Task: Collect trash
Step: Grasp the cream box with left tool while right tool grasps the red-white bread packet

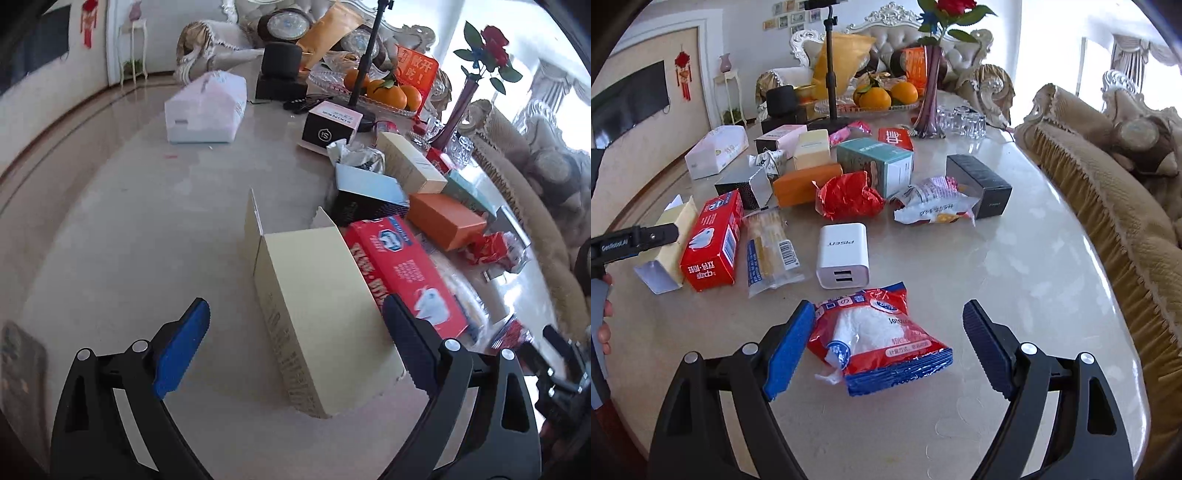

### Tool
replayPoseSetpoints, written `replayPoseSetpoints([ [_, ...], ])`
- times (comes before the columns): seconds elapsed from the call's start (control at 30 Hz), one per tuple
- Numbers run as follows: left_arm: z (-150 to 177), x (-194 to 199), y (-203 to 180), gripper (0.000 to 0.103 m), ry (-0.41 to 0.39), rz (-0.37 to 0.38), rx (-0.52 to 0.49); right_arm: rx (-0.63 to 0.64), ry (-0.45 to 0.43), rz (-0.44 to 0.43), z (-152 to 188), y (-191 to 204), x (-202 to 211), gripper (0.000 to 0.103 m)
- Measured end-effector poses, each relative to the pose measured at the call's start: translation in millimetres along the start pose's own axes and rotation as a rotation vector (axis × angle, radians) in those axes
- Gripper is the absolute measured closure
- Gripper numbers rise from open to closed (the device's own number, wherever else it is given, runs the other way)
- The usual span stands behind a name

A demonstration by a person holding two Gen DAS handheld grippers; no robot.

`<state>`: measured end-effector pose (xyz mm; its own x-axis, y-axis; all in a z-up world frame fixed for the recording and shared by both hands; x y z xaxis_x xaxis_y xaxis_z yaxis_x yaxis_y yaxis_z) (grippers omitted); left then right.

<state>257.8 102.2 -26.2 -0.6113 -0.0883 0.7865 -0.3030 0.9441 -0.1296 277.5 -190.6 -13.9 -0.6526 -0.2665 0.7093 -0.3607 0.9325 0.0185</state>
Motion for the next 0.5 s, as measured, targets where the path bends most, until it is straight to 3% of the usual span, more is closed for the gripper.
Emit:
replayPoseSetpoints([
  [0.23, -10, -5, -1, 0.011, 0.044, -0.038, 0.007, 0.045, 0.005, -0.02, -5, 7, -6, 0.022],
  [0.5, -4, -25, 0, 0.011, 0.112, -0.039, 0.1, 0.043, 0.051, -0.042, -6, 5, -15, 0.022],
])
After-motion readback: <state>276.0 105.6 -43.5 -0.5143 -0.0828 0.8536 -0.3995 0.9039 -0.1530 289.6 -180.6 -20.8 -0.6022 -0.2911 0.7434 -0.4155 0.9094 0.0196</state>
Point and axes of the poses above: each gripper's, at about its wrist camera, not at the fingertips, and x roughly against the way its jaws point, y to its left, z to its underside, the point moved 4 cm from there along -x, roughly the way its jaws point, and after that the axes turned 3 degrees about -x, right-handed, at the moved point
